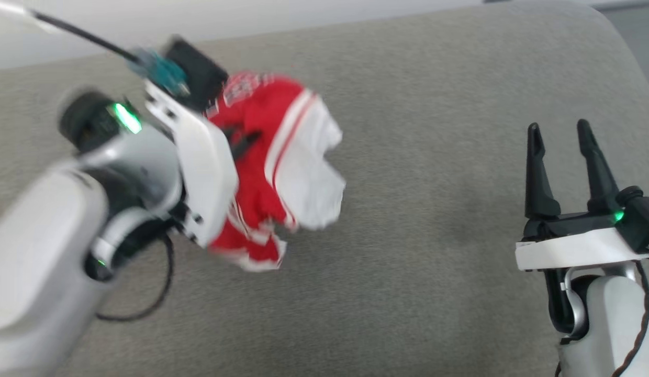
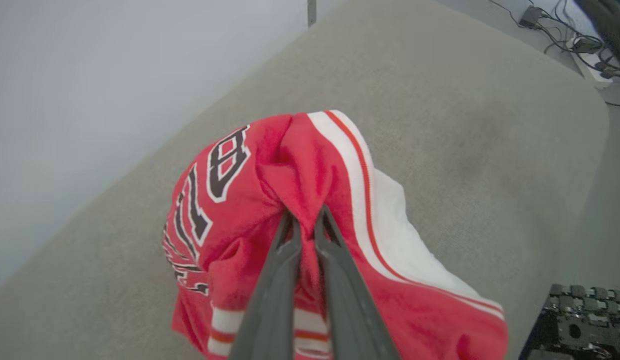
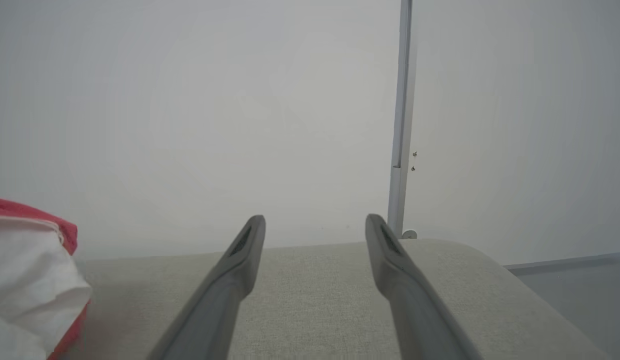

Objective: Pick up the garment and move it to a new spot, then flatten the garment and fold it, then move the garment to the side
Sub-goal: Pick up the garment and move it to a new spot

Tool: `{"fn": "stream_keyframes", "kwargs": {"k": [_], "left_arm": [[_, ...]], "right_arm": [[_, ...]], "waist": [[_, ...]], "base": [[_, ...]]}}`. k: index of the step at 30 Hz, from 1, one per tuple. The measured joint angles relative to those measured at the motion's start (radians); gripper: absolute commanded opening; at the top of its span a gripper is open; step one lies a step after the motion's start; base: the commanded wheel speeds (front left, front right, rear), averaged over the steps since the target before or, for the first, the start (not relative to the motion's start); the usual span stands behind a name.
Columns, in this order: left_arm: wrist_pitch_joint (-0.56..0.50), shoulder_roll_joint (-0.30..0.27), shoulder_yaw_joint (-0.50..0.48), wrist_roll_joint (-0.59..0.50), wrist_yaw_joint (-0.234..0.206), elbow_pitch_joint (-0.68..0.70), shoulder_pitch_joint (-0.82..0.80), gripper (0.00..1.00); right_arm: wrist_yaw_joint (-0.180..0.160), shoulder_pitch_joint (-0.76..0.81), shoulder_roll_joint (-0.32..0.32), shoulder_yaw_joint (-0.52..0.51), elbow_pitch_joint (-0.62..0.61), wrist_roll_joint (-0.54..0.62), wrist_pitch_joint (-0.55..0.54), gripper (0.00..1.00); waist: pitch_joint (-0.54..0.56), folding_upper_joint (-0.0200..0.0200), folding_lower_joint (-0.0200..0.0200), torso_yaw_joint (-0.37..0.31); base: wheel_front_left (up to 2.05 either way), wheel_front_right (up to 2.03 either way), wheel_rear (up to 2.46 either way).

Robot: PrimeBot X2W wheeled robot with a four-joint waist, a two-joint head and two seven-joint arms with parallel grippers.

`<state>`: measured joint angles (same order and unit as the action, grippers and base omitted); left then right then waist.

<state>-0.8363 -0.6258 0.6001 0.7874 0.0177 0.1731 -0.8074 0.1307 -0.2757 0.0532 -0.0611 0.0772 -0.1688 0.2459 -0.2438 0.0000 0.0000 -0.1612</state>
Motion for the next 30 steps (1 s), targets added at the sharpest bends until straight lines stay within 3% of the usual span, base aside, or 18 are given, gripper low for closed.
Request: {"fn": "stream_keyframes", "kwargs": {"k": [12, 21, 22, 23, 30], "left_arm": [[0.071, 0.070, 0.132, -0.022, 0.048, -0.290, 0.138, 0.00], [0.133, 0.128, 0.180, -0.031, 0.088, -0.529, 0.131, 0.00], [0.148, 0.133, 0.183, -0.031, 0.090, -0.544, 0.129, 0.38], [0.172, 0.149, 0.181, -0.024, 0.096, -0.567, 0.125, 1.00], [0.266, 0.155, 0.163, 0.005, 0.105, -0.520, 0.106, 1.00]], "right_arm": [[0.000, -0.017, -0.002, 0.052, 0.040, -0.052, 0.015, 1.00], [0.000, -0.021, -0.002, 0.065, 0.034, -0.060, 0.016, 1.00], [0.000, -0.021, -0.002, 0.066, 0.036, -0.060, 0.016, 1.00], [0.000, -0.021, -0.002, 0.068, 0.038, -0.059, 0.016, 1.00], [0.000, 0.000, -0.002, 0.053, 0.050, -0.013, 0.016, 1.00]], "waist": [[-0.035, 0.0000, 0.0000, -0.102], [-0.034, 0.0000, 0.0000, -0.114], [-0.031, 0.0000, 0.0000, -0.111], [-0.024, 0.0000, 0.0000, -0.104], [0.020, 0.0000, 0.0000, -0.051]], "base": [[0.00, 0.00, 0.00], [0.00, 0.00, 0.00], [0.00, 0.00, 0.00], [0.00, 0.00, 0.00], [0.00, 0.00, 0.00]]}}
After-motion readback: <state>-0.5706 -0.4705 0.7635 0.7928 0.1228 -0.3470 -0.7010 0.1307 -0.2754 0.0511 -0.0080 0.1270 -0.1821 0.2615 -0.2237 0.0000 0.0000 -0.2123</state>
